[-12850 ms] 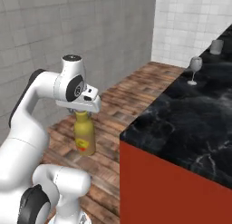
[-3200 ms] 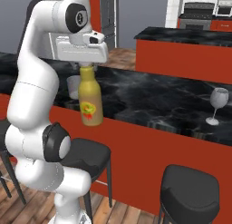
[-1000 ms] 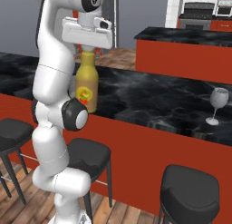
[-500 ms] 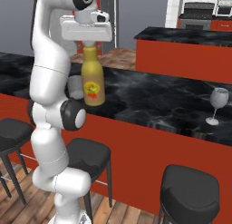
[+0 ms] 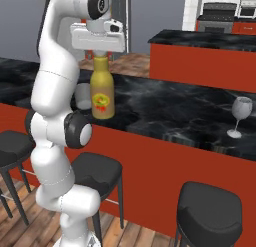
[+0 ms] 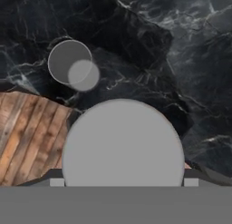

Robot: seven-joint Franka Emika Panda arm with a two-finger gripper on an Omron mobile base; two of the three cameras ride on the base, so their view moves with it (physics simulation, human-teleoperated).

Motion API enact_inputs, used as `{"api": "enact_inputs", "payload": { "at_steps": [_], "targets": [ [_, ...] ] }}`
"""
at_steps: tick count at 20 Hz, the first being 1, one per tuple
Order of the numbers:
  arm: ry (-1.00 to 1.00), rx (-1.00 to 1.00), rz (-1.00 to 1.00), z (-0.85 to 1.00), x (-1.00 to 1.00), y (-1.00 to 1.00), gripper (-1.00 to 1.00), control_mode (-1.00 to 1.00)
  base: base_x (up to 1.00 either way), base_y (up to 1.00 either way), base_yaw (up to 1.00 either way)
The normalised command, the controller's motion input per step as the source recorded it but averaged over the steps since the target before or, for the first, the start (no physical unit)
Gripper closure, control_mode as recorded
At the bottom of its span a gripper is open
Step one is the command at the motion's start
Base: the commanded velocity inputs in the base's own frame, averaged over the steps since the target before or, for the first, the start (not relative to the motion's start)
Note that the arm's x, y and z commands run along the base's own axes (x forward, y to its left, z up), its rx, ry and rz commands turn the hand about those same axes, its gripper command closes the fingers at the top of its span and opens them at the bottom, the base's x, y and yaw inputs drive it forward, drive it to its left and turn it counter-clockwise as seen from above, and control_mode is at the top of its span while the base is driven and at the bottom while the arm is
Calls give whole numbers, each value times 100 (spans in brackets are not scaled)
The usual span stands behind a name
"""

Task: There is a wine glass and glass cup on the dining counter. Place the wine bottle next to the wine glass and the juice bottle next to the glass cup.

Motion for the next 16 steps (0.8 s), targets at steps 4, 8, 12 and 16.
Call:
{"api": "enact_inputs", "payload": {
  "at_steps": [4, 8, 12, 16],
  "targets": [
    [-3, 1, 0, -34, 17, 0, 100, -100, 0, 0, 0],
    [-6, 0, 0, -34, 17, 0, 100, -100, 0, 0, 0],
    [-10, 0, 0, -38, 17, 1, 100, -100, 0, 0, 0],
    [-7, 0, 0, -18, 24, 0, 100, -100, 0, 0, 0]
  ]
}}
